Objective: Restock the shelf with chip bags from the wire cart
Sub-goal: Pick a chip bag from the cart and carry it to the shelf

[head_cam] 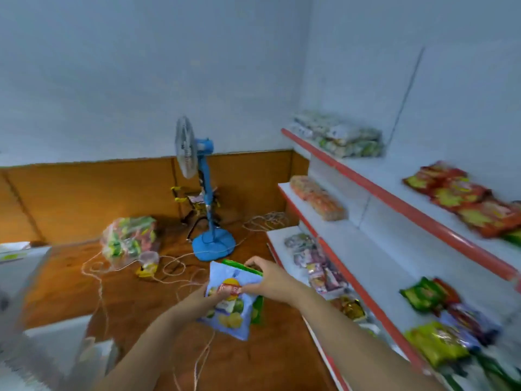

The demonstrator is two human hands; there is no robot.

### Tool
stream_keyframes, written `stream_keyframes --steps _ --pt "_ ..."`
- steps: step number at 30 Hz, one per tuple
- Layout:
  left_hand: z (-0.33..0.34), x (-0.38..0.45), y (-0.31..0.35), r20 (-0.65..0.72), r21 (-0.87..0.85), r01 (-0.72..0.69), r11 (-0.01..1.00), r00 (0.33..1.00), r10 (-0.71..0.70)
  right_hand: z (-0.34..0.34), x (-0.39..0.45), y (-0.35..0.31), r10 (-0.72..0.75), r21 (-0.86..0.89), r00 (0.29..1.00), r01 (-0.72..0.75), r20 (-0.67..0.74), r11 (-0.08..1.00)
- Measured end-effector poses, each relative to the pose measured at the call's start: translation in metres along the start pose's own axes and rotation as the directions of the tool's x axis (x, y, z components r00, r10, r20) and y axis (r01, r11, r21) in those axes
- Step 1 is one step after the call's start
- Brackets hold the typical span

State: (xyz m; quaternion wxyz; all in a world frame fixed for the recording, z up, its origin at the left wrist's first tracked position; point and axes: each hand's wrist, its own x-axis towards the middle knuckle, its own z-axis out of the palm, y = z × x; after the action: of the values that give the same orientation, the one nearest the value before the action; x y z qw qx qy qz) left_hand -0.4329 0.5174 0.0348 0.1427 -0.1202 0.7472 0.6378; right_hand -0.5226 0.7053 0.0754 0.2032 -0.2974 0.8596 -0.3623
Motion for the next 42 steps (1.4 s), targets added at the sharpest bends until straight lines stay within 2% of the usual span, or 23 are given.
stream_keyframes --steps 2,4,7,10,13,15,17,20,21,24,27,29,30,32,33,35,38,39,41,42 --pt "0.053 0.055 0.032 0.142 -0.078 -0.038 0.996 0.989 0.049 -0.052 -0.008 0.055 0.099 0.109 0.985 -0.084 -0.142 0.991" --pt "0.103 0.103 0.055 0.234 -0.142 -0.014 0.990 0.971 0.047 -0.095 -0.021 0.104 0.209 0.286 0.937 -0.127 -0.279 0.950" --pt "0.165 0.168 0.076 0.362 -0.186 0.042 0.982 0.932 0.028 -0.141 -0.040 0.165 0.381 0.497 0.815 -0.135 -0.436 0.857" --pt "0.221 0.218 0.095 0.433 -0.142 0.075 0.987 0.901 -0.006 -0.167 -0.048 0.225 0.519 0.621 0.669 -0.108 -0.532 0.776" --pt "0.262 0.279 0.102 0.460 -0.081 0.079 0.994 0.887 -0.033 -0.179 -0.044 0.294 0.643 0.720 0.542 -0.097 -0.541 0.687" --pt "0.284 0.326 0.101 0.500 -0.023 0.069 0.997 0.865 -0.048 -0.186 -0.041 0.315 0.714 0.772 0.463 -0.092 -0.526 0.628" --pt "0.305 0.368 0.104 0.532 0.021 0.062 0.998 0.845 -0.063 -0.194 -0.036 0.323 0.755 0.803 0.415 -0.087 -0.508 0.589" --pt "0.330 0.403 0.117 0.588 0.161 0.006 0.987 0.803 -0.101 -0.201 -0.029 0.350 0.805 0.808 0.316 -0.160 -0.502 0.566" --pt "0.337 0.413 0.120 0.620 0.200 -0.029 0.979 0.778 -0.104 -0.201 -0.026 0.362 0.827 0.817 0.255 -0.176 -0.500 0.549" --pt "0.363 0.442 0.130 0.754 0.265 -0.126 0.956 0.645 -0.124 -0.200 -0.023 0.388 0.869 0.858 0.086 -0.137 -0.488 0.495" --pt "0.397 0.476 0.132 0.805 0.343 -0.286 0.895 0.580 -0.124 -0.206 -0.024 0.406 0.893 0.884 -0.021 -0.149 -0.450 0.442" --pt "0.419 0.496 0.125 0.822 0.414 -0.379 0.828 0.545 -0.161 -0.205 -0.027 0.427 0.893 0.879 -0.071 -0.223 -0.445 0.421" --pt "0.430 0.505 0.117 0.809 0.479 -0.422 0.770 0.552 -0.201 -0.205 -0.028 0.438 0.891 0.869 -0.079 -0.276 -0.447 0.411" --pt "0.450 0.525 0.101 0.746 0.615 -0.508 0.603 0.622 -0.238 -0.209 -0.028 0.458 0.883 0.849 -0.090 -0.334 -0.461 0.409" --pt "0.460 0.533 0.094 0.726 0.645 -0.519 0.561 0.645 -0.238 -0.212 -0.028 0.471 0.879 0.843 -0.091 -0.344 -0.468 0.413" --pt "0.491 0.548 0.080 0.737 0.636 -0.534 0.558 0.633 -0.235 -0.215 -0.028 0.498 0.869 0.829 -0.105 -0.374 -0.483 0.415" --pt "0.527 0.570 0.064 0.728 0.672 -0.527 0.520 0.597 -0.336 -0.210 -0.031 0.546 0.876 0.820 -0.131 -0.437 -0.464 0.369" --pt "0.537 0.583 0.052 0.726 0.664 -0.490 0.564 0.604 -0.330 -0.208 -0.034 0.558 0.884 0.824 -0.146 -0.455 -0.444 0.338" --pt "0.538 0.597 0.039 0.652 0.702 -0.420 0.575 0.703 -0.283 -0.203 -0.039 0.569 0.889 0.837 -0.218 -0.480 -0.402 0.261" --pt "0.535 0.597 0.039 0.623 0.727 -0.412 0.549 0.732 -0.276 -0.200 -0.041 0.567 0.885 0.837 -0.247 -0.493 -0.395 0.237"
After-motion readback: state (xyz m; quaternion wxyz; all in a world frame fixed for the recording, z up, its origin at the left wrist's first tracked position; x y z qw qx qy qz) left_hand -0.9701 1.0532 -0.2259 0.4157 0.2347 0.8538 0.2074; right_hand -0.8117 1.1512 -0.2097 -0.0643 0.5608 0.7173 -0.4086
